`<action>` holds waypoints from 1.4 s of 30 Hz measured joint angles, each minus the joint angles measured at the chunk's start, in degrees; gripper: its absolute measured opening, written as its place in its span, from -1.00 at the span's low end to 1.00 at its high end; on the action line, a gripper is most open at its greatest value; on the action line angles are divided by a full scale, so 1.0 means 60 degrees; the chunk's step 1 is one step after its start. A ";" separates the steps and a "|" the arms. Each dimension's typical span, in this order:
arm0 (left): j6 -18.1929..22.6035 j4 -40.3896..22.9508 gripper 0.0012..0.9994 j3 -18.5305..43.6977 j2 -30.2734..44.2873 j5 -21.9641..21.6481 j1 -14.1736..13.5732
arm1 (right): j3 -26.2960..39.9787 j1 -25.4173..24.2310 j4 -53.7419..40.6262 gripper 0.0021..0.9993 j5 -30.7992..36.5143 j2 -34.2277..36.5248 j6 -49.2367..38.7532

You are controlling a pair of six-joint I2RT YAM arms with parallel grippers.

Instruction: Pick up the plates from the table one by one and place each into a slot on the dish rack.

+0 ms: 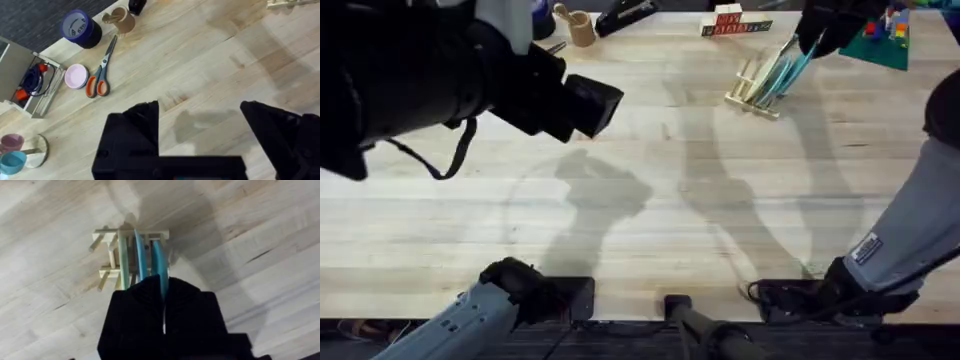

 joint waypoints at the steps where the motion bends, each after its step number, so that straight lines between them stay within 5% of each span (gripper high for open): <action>1: 0.0000 0.0000 0.99 0.0000 0.0000 0.0000 0.0000 | 0.0000 0.0000 0.0038 -0.95 0.0000 0.0012 0.0001; 23: 0.0000 0.0063 0.99 0.0000 0.0000 0.0000 0.0000 | 0.0007 -0.0069 0.0150 -0.94 -0.0004 0.0711 0.0007; 29: -0.0004 0.0084 0.99 0.0000 0.0000 0.0000 0.0000 | 0.0007 -0.0069 0.0142 -0.71 0.0000 0.0714 0.0007; 42: 0.0000 0.0084 0.99 0.0000 0.0000 0.0000 0.0000 | 0.0011 -0.0069 -0.0148 -0.70 0.0000 0.0711 0.0007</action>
